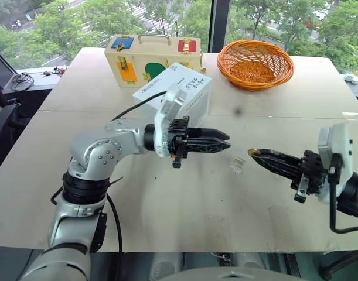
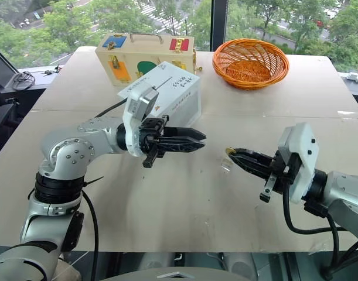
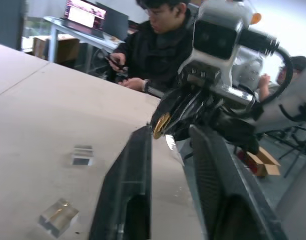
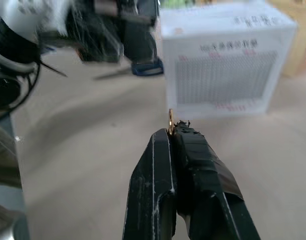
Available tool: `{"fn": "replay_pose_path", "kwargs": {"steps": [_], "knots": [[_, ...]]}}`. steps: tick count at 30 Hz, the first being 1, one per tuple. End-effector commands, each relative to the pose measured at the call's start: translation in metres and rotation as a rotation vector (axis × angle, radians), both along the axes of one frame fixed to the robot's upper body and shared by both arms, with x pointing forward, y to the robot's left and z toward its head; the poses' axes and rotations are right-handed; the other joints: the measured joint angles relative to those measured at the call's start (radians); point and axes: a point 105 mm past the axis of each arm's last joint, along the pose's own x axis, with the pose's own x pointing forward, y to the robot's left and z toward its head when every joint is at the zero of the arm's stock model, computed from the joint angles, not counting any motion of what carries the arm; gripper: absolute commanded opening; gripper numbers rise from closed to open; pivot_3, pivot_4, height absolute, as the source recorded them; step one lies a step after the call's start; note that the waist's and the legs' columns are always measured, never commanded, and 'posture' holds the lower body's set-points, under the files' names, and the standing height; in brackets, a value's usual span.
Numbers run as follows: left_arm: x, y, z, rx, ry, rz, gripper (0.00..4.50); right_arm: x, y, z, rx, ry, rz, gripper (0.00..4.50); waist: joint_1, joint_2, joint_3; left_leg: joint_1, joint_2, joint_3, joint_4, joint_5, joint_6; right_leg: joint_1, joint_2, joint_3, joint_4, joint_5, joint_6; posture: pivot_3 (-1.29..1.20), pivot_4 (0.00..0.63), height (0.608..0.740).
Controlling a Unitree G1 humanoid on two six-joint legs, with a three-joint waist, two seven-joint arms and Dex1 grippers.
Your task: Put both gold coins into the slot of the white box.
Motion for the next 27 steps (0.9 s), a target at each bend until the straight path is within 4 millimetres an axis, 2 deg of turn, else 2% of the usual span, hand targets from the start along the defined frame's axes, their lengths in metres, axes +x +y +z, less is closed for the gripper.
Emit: {"fn": "replay_pose_path", "kwargs": {"steps": [1,12,25,27], "knots": [[-0.004,-0.002,0.010,-0.008,-0.060,-0.053,1.45,-0.004,0.010,0.010,0.028,-0.027,0.031,0.00,0.002,0.000,0.000,0.000,0.000,0.000,0.000,0.000,0.000,0.000,0.000,0.000,0.000,0.000,0.000,0.00,0.150,0.740],[-0.006,-0.006,0.004,0.004,-0.080,-0.087,1.45,-0.005,0.026,0.013,0.049,-0.011,0.061,0.00,0.001,0.000,0.000,-0.001,0.000,0.000,0.000,0.000,0.000,0.000,-0.001,0.000,0.000,0.000,0.000,0.00,0.150,0.740],[-0.003,-0.007,0.008,-0.021,-0.054,-0.088,1.45,-0.010,0.030,0.015,0.032,-0.004,0.095,0.00,0.001,0.000,0.000,-0.001,0.000,0.000,0.000,0.000,0.000,0.000,-0.001,0.000,-0.001,0.000,0.000,0.00,0.150,0.740],[-0.004,-0.007,0.007,-0.018,-0.056,-0.095,0.91,-0.010,0.030,0.015,0.034,-0.003,0.096,0.00,0.001,0.000,0.000,-0.001,0.000,0.000,0.000,0.000,0.000,0.000,-0.001,0.000,-0.001,0.000,0.000,0.00,0.150,0.740]]}}
